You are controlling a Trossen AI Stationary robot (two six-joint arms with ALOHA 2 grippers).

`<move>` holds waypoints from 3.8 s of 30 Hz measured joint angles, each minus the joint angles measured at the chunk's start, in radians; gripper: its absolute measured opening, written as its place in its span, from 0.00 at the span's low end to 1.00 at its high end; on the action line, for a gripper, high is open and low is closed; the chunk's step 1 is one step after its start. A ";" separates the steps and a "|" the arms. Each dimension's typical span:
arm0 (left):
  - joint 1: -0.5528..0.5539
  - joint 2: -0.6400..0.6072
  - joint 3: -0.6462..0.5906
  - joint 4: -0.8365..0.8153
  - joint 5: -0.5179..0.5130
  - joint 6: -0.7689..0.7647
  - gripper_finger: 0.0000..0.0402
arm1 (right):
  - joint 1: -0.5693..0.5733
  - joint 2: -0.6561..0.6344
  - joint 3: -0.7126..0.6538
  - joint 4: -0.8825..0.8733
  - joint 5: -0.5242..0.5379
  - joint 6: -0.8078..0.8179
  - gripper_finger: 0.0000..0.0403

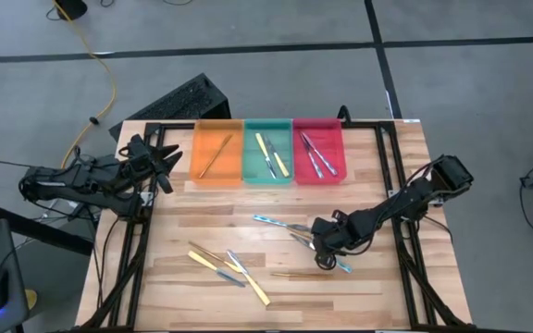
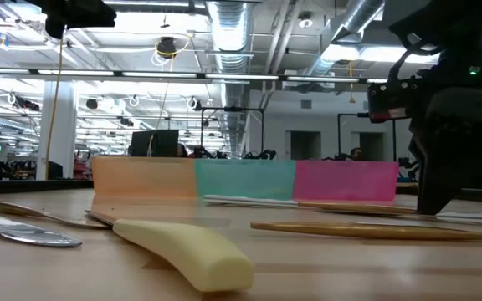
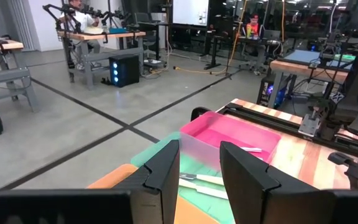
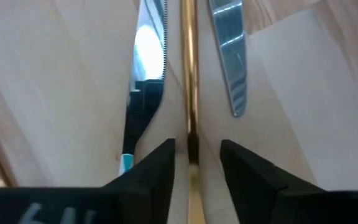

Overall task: Sort silverware by color (type)
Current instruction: Put the gold table knife into the orange bin

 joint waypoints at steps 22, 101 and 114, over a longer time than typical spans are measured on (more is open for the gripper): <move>0.000 0.000 0.000 -0.002 0.000 0.008 0.25 | 0.011 -0.026 0.011 -0.038 0.049 -0.011 0.05; 0.000 0.000 0.000 -0.016 -0.001 -0.020 0.25 | -0.047 -0.075 0.075 0.114 0.253 -0.136 0.03; 0.000 0.000 0.000 -0.016 -0.001 -0.020 0.25 | -0.164 -0.167 0.076 0.499 0.343 -0.373 0.03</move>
